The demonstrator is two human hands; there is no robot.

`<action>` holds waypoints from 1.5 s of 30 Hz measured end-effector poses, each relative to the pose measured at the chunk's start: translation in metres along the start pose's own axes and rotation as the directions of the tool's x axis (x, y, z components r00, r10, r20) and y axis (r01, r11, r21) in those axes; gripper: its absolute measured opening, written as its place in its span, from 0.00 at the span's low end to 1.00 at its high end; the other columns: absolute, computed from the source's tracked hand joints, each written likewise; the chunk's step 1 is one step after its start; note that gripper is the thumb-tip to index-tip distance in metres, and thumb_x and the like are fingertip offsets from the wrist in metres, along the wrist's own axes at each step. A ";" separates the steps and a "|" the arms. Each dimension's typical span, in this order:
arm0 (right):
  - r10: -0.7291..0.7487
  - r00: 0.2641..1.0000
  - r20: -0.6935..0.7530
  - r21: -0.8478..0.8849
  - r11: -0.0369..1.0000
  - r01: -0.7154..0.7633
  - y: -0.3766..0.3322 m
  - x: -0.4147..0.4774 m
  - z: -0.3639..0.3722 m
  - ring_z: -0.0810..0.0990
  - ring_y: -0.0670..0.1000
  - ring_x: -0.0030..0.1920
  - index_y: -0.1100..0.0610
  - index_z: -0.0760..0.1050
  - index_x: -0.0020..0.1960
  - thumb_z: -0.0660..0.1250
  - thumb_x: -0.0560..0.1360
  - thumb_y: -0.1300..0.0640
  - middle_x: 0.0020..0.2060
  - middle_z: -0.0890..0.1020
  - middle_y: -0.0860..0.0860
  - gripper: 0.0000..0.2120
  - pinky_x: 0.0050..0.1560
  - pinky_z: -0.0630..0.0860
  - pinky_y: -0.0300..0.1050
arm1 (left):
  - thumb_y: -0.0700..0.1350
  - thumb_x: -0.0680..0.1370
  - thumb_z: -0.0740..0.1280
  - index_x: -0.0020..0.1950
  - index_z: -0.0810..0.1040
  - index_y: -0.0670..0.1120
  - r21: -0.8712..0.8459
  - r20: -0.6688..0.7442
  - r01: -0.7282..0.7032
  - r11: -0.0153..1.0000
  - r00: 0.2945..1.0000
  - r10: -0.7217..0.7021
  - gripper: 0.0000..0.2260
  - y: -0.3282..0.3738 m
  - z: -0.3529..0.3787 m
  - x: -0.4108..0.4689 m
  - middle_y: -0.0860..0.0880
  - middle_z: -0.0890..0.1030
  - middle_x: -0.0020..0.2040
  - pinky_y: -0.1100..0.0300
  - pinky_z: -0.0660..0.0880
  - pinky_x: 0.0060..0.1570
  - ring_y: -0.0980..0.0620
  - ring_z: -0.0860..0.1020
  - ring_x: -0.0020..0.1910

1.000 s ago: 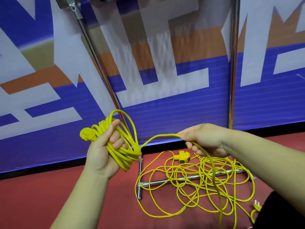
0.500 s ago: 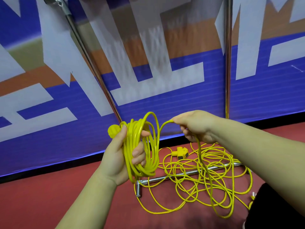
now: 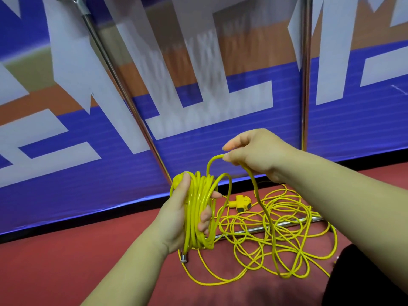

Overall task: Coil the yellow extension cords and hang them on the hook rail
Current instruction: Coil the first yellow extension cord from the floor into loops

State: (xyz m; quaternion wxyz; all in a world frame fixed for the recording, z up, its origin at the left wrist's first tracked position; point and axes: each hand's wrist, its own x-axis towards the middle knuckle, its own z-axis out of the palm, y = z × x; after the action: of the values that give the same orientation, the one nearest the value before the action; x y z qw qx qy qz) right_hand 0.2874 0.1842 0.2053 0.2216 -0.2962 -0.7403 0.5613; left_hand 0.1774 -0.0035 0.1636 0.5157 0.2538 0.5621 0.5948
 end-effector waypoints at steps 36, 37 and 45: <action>-0.345 0.932 0.114 -0.052 0.934 0.352 -0.032 -0.043 0.047 0.85 0.47 0.31 0.49 0.75 0.45 0.75 0.68 0.65 0.39 0.84 0.48 0.15 0.31 0.79 0.40 | 0.68 0.74 0.68 0.50 0.83 0.45 -0.264 -0.337 -0.358 0.896 0.904 0.263 0.25 0.007 0.002 0.029 0.42 0.74 0.38 0.56 0.63 0.35 0.50 0.67 0.26; -0.358 0.927 0.110 -0.063 0.928 0.366 -0.030 -0.044 0.047 0.85 0.46 0.33 0.49 0.75 0.44 0.75 0.68 0.65 0.39 0.84 0.48 0.15 0.33 0.79 0.38 | 0.65 0.73 0.71 0.48 0.82 0.44 -0.263 -0.383 -0.365 0.893 0.889 0.250 0.23 0.009 0.000 0.030 0.42 0.74 0.36 0.55 0.64 0.35 0.50 0.67 0.25; -0.185 0.928 0.322 -0.002 0.981 0.196 0.022 -0.035 0.046 0.83 0.56 0.42 0.49 0.71 0.44 0.78 0.66 0.55 0.46 0.84 0.53 0.16 0.48 0.79 0.59 | 0.47 0.80 0.61 0.42 0.77 0.42 -0.269 -0.545 -0.477 0.837 0.792 0.276 0.12 0.033 -0.005 0.014 0.46 0.69 0.26 0.59 0.63 0.31 0.52 0.65 0.21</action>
State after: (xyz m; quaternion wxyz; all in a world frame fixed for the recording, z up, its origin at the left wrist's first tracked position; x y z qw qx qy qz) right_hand 0.2867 0.1319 0.1717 0.1466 -0.1316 -0.8011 0.5652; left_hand 0.1571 0.0127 0.1893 0.2660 0.0967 0.4784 0.8313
